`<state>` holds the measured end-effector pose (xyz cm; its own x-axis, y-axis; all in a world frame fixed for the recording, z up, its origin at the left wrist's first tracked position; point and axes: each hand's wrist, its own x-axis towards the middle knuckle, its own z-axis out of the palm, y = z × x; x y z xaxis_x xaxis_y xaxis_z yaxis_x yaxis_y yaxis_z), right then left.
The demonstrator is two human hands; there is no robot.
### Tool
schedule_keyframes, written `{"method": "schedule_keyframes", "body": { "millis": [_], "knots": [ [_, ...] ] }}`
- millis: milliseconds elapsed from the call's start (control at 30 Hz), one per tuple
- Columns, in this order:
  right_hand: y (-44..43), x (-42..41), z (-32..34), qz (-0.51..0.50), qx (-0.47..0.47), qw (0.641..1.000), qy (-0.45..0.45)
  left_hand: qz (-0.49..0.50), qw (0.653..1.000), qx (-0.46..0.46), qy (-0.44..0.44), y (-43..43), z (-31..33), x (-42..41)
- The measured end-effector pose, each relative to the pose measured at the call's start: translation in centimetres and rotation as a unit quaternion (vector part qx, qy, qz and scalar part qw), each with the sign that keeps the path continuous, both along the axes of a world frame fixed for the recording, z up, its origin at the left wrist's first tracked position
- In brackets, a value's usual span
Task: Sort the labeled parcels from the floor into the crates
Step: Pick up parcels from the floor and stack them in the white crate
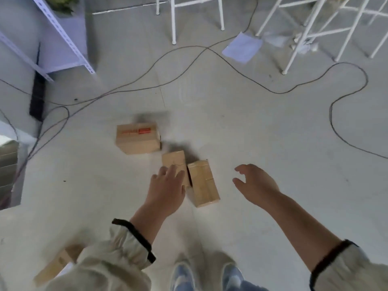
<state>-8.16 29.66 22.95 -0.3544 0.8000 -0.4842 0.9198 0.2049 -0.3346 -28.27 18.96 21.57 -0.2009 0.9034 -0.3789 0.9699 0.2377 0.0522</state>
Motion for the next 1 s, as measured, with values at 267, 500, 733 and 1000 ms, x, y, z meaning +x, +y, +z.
{"method": "schedule_keyframes", "body": {
  "millis": [267,500,733,1000],
  "knots": [
    [3.8,-3.5,-28.9,-0.131,-0.057,0.982,0.124,-0.097,0.995,-0.029,0.002,5.7,-25.4,-2.4],
    [0.7,-4.2,-34.2,-0.23,-0.112,0.909,0.329,-0.06,0.998,-0.002,-0.036,3.4,-31.8,-0.9],
    [-1.6,-6.1,-33.1,-0.101,-0.11,0.903,0.403,0.075,0.984,0.007,-0.164,0.9,-31.2,-4.6],
    [-3.4,-6.4,-34.9,0.062,-0.029,0.973,0.219,0.105,0.992,0.03,-0.061,-1.7,-34.0,-5.9]
  ]
}}
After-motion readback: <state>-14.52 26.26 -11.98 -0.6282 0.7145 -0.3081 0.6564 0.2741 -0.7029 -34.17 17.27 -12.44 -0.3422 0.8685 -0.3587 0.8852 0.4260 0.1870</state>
